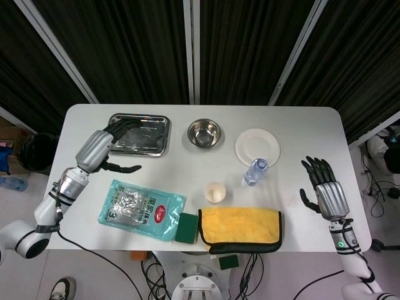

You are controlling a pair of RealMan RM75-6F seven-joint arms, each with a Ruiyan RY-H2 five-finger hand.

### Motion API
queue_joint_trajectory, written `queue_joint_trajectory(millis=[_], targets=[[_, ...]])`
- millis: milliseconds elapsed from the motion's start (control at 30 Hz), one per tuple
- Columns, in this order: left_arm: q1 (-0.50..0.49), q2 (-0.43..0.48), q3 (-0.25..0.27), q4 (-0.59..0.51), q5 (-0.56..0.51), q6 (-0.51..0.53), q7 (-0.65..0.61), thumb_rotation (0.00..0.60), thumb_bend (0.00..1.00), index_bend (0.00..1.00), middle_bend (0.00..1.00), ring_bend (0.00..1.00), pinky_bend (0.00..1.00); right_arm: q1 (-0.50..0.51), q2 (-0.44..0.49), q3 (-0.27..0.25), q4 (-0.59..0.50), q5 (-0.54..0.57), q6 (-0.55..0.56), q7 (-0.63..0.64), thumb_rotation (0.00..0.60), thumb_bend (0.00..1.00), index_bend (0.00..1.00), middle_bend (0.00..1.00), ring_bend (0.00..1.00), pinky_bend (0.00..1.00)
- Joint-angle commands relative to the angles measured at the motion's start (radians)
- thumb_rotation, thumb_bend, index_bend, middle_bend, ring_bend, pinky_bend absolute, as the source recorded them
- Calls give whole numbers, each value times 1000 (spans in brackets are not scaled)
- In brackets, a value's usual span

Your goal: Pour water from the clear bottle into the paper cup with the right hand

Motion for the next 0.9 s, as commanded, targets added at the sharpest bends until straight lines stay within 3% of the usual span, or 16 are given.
queue_joint_trajectory(millis=[33, 333, 500, 600, 900], targets=[[0, 0, 2, -1, 0, 2, 3, 371, 90, 162, 151, 121, 197, 0, 3, 3, -5, 4, -1, 5, 600, 439, 0, 0, 0, 0], [-6, 3, 6, -11, -6, -2, 18, 373, 90, 162, 151, 121, 197, -9, 6, 18, -24, 34, -5, 8, 600, 420, 0, 0, 0, 0], [-10, -2, 10, -6, -9, -9, 25, 372, 89, 162, 151, 121, 197, -14, 22, 22, -64, 65, -37, 63, 600, 310, 0, 0, 0, 0], [-8, -7, 15, -1, -12, -9, 29, 371, 90, 162, 151, 121, 196, -13, 36, 28, -100, 99, -81, 81, 600, 224, 0, 0, 0, 0], [0, -30, 39, 26, -15, -17, 39, 375, 90, 162, 151, 121, 196, 26, 73, 31, -213, 185, -283, 229, 600, 166, 0, 0, 0, 0]])
